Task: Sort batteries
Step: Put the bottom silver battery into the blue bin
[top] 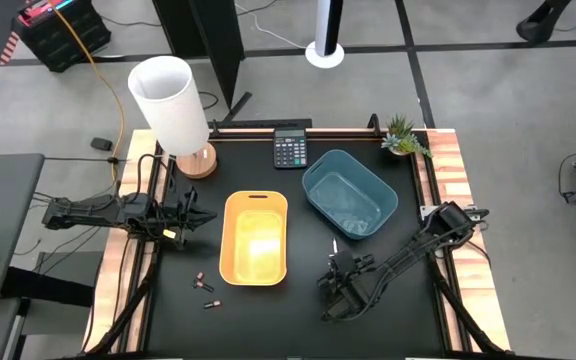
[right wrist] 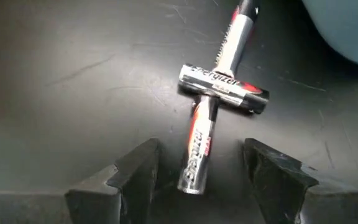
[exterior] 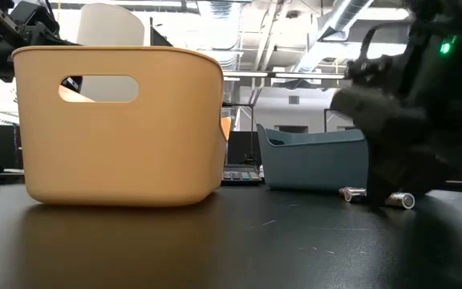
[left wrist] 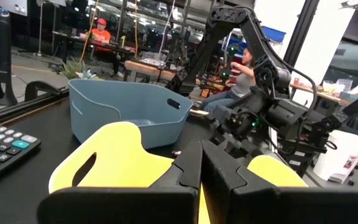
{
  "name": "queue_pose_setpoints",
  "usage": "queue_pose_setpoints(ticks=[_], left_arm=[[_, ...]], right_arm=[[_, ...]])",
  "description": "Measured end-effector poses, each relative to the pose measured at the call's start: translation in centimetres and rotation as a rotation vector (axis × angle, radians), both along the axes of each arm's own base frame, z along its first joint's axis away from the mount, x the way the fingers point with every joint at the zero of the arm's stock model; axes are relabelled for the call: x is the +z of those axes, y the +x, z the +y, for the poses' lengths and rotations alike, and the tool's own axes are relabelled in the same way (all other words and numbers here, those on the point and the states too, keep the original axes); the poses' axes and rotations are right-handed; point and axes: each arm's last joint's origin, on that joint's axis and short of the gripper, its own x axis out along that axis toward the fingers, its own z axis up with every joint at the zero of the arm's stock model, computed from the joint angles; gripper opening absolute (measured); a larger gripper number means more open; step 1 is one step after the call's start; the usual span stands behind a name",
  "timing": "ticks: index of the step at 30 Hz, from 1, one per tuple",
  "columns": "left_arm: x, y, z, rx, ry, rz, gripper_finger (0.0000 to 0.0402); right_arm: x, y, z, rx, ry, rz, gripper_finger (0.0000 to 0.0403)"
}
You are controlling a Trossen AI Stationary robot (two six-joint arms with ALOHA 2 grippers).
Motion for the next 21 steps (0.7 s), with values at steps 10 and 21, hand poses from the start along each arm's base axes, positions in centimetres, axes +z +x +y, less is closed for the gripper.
queue_pose_setpoints(ticks=[10,21], left_arm=[[-0.05,0.00,0.00,0.000,0.003,0.005,0.0000],[-0.07,0.01,0.00,0.000,0.004,0.007,0.0000]], right_arm=[[-0.50,0.12,0.13,-0.019,0.006,-0.005,0.0242],[-0.59,0.52,0.32,-0.028,0.073,-0.018,0.0123]])
